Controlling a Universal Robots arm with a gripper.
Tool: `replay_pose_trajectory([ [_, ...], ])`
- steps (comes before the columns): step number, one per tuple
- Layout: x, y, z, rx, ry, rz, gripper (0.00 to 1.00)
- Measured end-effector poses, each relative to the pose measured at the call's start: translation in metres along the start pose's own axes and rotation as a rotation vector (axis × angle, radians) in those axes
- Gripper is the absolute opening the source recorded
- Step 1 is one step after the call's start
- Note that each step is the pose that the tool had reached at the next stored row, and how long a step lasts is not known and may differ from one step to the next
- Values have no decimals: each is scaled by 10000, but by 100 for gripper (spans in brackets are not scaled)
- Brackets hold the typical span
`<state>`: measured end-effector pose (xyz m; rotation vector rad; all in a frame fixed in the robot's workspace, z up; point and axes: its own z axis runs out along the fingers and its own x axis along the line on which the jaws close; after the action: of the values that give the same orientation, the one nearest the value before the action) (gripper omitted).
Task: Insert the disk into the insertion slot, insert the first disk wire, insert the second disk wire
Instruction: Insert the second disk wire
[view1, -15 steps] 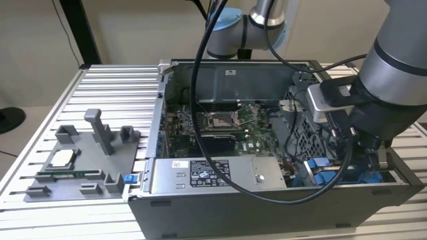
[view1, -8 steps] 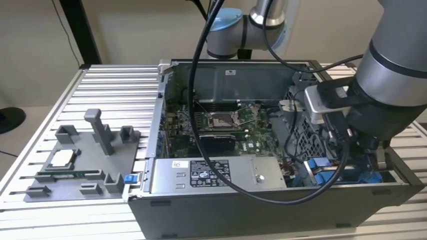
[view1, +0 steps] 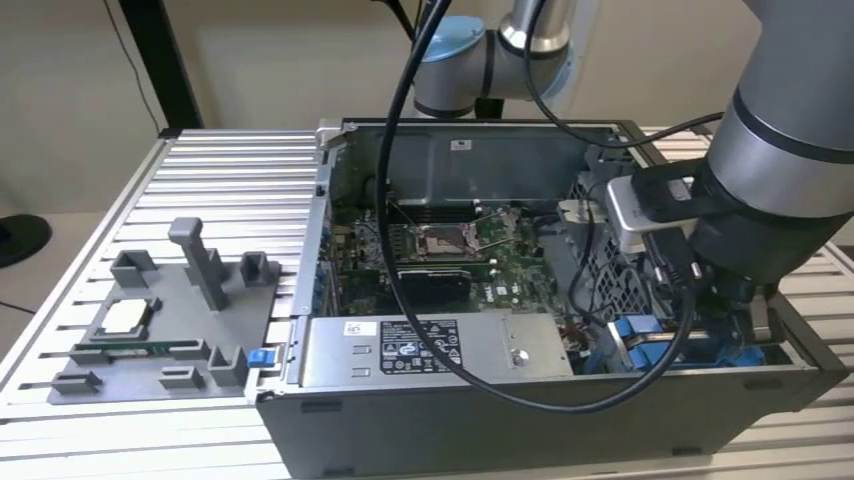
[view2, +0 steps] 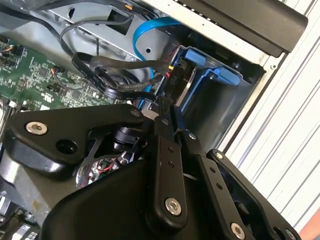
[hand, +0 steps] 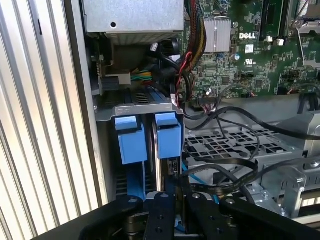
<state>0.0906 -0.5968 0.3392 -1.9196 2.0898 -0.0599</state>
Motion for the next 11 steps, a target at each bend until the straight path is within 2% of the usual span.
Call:
replay_pose_trajectory([
  [6, 3, 5, 15, 33, -17, -51, 0],
  [11, 6, 10, 32, 93, -33, -105, 0],
])
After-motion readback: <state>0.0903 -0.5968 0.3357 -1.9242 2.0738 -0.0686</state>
